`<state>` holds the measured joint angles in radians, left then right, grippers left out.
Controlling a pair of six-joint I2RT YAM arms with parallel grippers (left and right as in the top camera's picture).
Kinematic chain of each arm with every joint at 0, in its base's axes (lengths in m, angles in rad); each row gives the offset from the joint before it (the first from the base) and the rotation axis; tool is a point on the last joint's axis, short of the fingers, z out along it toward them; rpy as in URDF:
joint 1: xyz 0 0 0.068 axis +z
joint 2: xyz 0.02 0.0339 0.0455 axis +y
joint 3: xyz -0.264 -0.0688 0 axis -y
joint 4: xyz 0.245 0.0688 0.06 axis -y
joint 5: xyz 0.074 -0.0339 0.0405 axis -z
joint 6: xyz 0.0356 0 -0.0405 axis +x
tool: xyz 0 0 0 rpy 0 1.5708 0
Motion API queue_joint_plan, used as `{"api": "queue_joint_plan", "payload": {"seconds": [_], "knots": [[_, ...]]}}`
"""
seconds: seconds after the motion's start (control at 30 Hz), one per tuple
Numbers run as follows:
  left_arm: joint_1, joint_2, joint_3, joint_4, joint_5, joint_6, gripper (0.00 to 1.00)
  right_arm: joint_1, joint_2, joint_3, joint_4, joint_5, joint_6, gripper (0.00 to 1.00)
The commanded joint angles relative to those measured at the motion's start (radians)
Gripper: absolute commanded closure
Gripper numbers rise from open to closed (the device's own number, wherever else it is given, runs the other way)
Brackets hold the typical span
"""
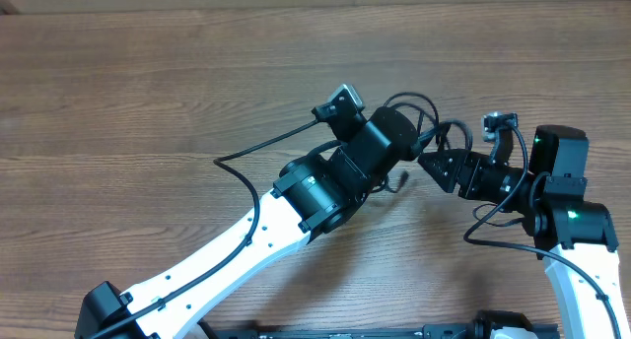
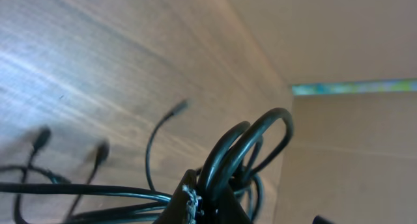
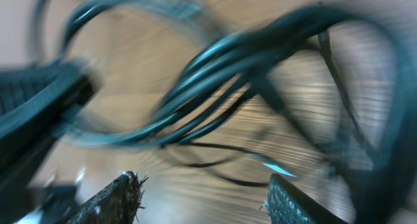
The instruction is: Untangle cables
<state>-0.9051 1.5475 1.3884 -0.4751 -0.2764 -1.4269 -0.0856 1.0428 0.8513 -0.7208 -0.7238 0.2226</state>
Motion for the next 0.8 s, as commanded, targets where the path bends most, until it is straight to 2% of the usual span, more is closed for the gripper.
{"api": "queue_joint_plan", "payload": {"seconds": [0.0, 0.1, 0.27, 0.37, 0.5, 0.67, 0.77], "knots": [[0.001, -0.006, 0.015, -0.008, 0.072, -0.022, 0.96, -0.006, -0.001, 0.006, -0.025, 0.282, 0.095, 0.37], [0.002, -0.009, 0.015, 0.002, 0.111, -0.021, 0.96, -0.006, -0.001, 0.006, -0.053, 0.391, 0.146, 0.32], [0.002, -0.011, 0.015, 0.014, 0.1, -0.005, 0.96, -0.006, -0.001, 0.006, -0.052, 0.343, 0.144, 0.32], [0.002, -0.011, 0.015, 0.013, 0.072, 0.064, 0.96, -0.006, -0.001, 0.007, -0.048, 0.299, 0.144, 0.32], [0.002, -0.011, 0.015, 0.008, 0.059, 0.204, 0.96, -0.006, -0.001, 0.007, -0.026, 0.232, 0.144, 0.32], [0.002, -0.011, 0.015, 0.007, 0.062, 0.478, 0.96, -0.006, -0.003, 0.009, -0.006, 0.126, 0.144, 0.32], [0.0, -0.011, 0.015, 0.004, 0.09, 0.6, 0.96, -0.006, -0.01, 0.009, 0.003, 0.078, 0.144, 0.32]]}}
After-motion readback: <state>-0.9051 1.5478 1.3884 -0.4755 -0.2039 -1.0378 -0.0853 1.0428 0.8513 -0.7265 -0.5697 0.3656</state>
